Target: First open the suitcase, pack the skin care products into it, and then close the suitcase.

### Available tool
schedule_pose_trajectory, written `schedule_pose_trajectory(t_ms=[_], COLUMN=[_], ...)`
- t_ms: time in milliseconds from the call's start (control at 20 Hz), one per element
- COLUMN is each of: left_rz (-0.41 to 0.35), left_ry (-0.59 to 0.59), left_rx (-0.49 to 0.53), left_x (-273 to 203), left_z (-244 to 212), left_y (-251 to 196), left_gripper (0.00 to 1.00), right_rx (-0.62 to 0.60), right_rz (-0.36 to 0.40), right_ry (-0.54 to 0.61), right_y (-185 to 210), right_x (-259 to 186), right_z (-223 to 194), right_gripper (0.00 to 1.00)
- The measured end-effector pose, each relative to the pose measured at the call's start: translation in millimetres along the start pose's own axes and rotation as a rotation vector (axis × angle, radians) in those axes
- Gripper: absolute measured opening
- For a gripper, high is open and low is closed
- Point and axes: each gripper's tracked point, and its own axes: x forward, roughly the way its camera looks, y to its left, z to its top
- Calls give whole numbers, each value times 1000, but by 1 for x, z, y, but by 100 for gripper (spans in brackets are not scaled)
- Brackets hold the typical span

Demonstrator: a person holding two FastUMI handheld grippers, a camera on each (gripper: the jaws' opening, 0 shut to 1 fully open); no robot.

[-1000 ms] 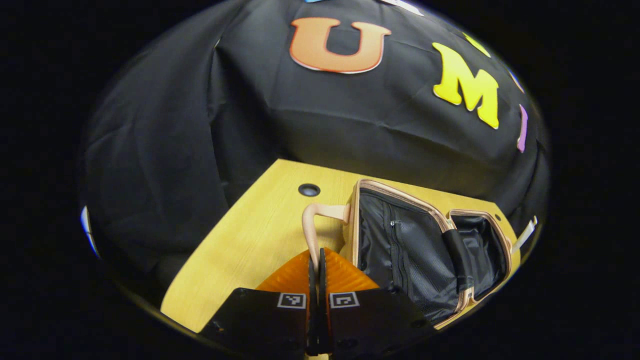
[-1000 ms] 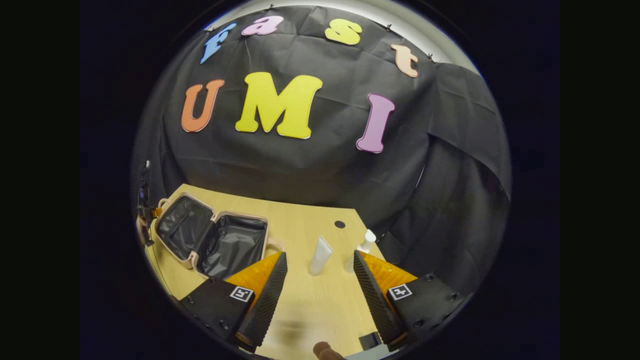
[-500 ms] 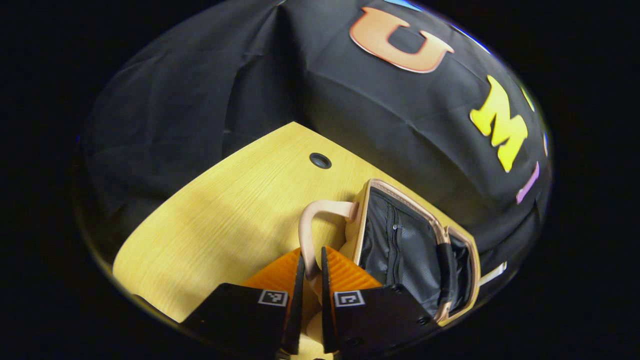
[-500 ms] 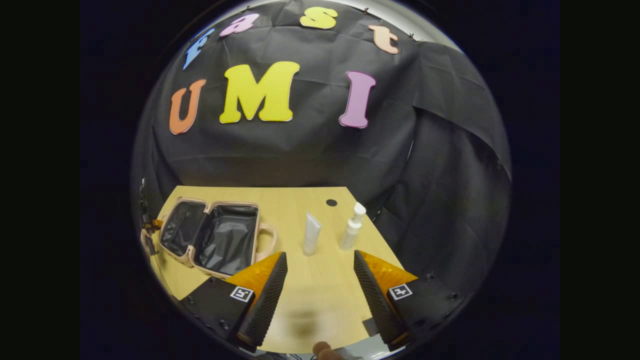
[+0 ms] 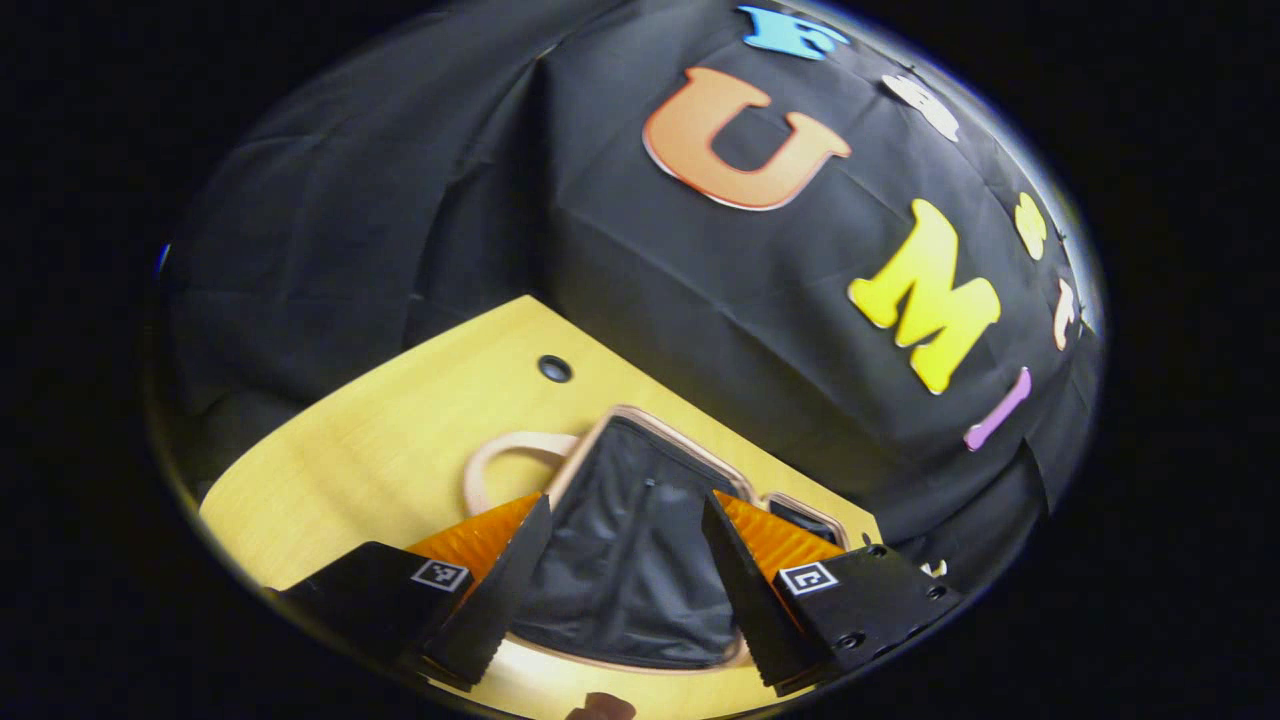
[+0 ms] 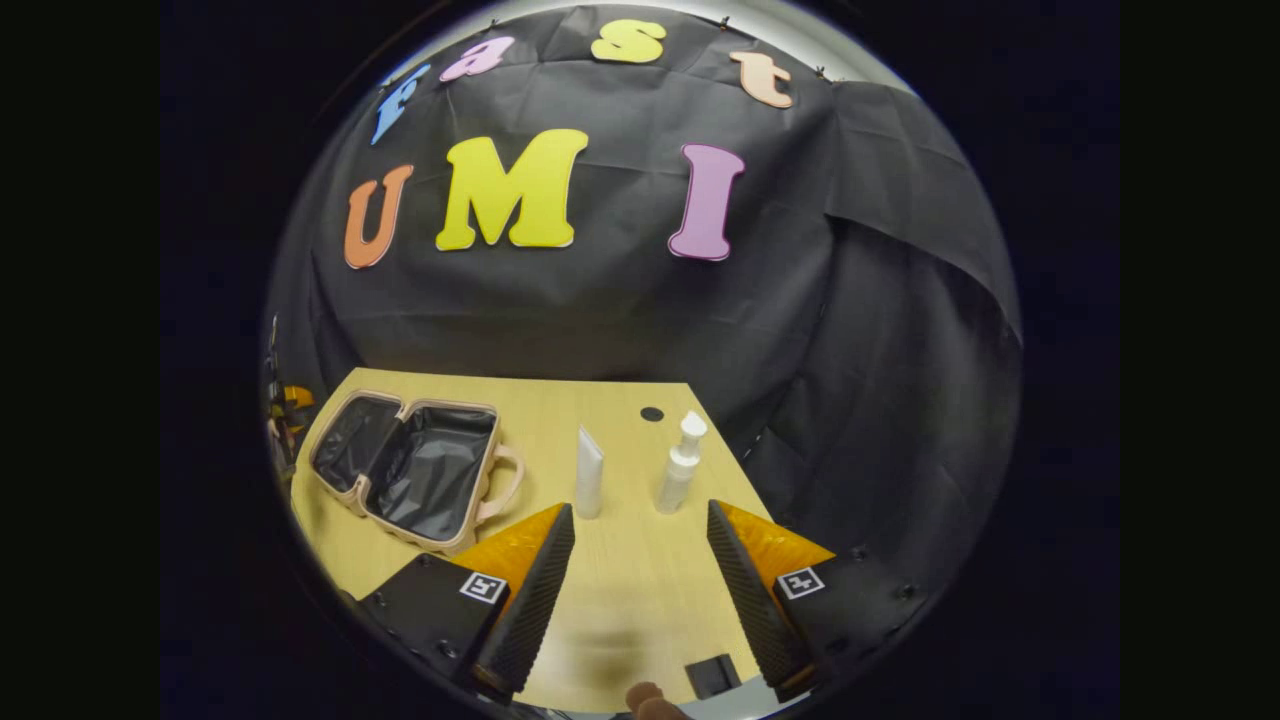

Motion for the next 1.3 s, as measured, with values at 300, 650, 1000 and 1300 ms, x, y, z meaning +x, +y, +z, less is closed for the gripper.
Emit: schedule_pose_trajectory(t_ms=[300, 650, 1000, 1300], left_rz=[-104, -282, -381, -353], left_ry=[75, 208, 345, 420], left_rx=[146, 397, 545, 618], left_x=[-18, -1, 25, 91], left_z=[-71, -197, -302, -355], left_y=[-142, -303, -388, -412], left_gripper=[97, 98, 97, 92], right_rx=[-18, -1, -42, -68], right_rz=[45, 68, 97, 56], right_ry=[-3, 29, 53, 76], right_y=[-69, -137, -176, -208], right_x=[33, 74, 103, 122], right_z=[-15, -38, -59, -74], right_gripper=[78, 79, 80, 79])
